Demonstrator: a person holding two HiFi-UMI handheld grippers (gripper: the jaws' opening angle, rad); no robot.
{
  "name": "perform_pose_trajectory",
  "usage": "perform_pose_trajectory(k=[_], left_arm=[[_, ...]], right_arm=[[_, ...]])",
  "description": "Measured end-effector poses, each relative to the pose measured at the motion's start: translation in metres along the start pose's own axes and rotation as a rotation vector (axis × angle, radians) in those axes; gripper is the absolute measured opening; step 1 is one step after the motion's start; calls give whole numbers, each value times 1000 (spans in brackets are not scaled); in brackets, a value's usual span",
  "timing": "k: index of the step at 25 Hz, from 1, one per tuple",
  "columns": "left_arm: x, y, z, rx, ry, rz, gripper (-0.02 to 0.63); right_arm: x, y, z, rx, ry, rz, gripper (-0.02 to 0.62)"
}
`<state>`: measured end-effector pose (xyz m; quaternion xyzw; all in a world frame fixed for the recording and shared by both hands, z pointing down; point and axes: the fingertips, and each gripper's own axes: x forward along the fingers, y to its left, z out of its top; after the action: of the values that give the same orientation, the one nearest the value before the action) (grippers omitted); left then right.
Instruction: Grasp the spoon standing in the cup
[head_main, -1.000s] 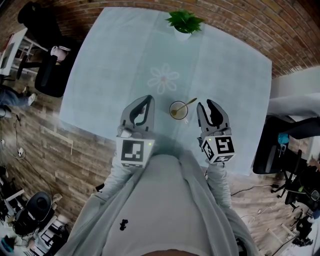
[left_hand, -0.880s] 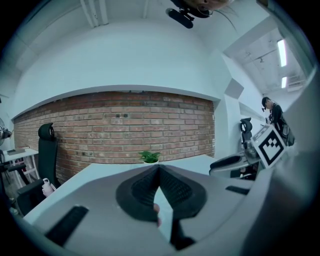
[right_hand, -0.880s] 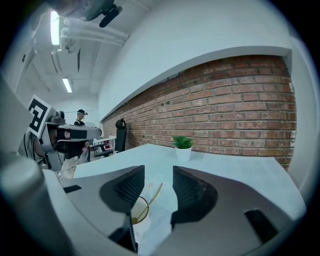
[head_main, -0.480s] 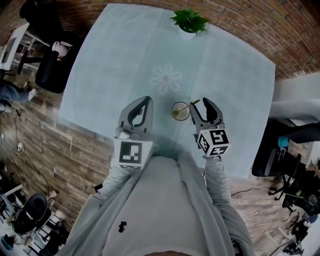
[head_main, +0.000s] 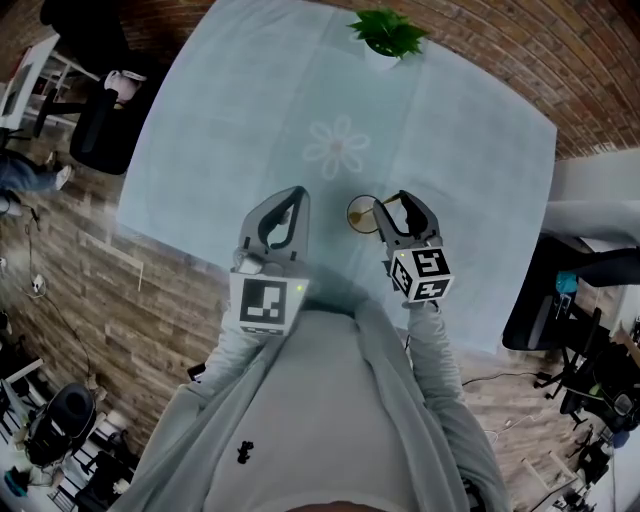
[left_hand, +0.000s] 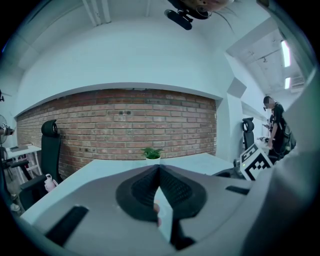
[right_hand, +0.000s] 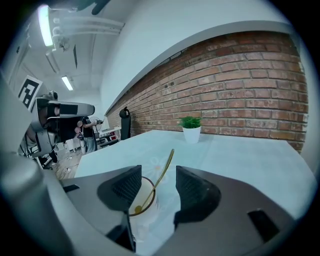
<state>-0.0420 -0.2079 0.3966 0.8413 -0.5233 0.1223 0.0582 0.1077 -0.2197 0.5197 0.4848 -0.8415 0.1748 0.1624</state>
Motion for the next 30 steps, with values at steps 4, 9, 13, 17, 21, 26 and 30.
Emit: perform_pose_trajectory(k=[4,9,13,17,21,26,30], left_arm=[[-2,-1,-3,21,-1,-8,17],[-4,-1,-5,-5,12,2,17],[-4,-1,-5,14,5,-6,17],[-4,-2,-5,40,-4,-16,17],[-3,-2,-4,40,-7,-17,17],[-4,-1,-4,16,1,-5,17],[-5,0,-5,42,-9,-10,17]], right_arm=[[2,2,-6,15,3,6,209],[2,3,-9,26,1,2,209],[2,3,-9,12,-1,-8,207],[3,3,-6,17,-11,-11,191],[2,2,-5,14,-20,-25,148],[0,-1,-4,12,-30,-44,73],[-1,1,-1,27,-46,-28,46]])
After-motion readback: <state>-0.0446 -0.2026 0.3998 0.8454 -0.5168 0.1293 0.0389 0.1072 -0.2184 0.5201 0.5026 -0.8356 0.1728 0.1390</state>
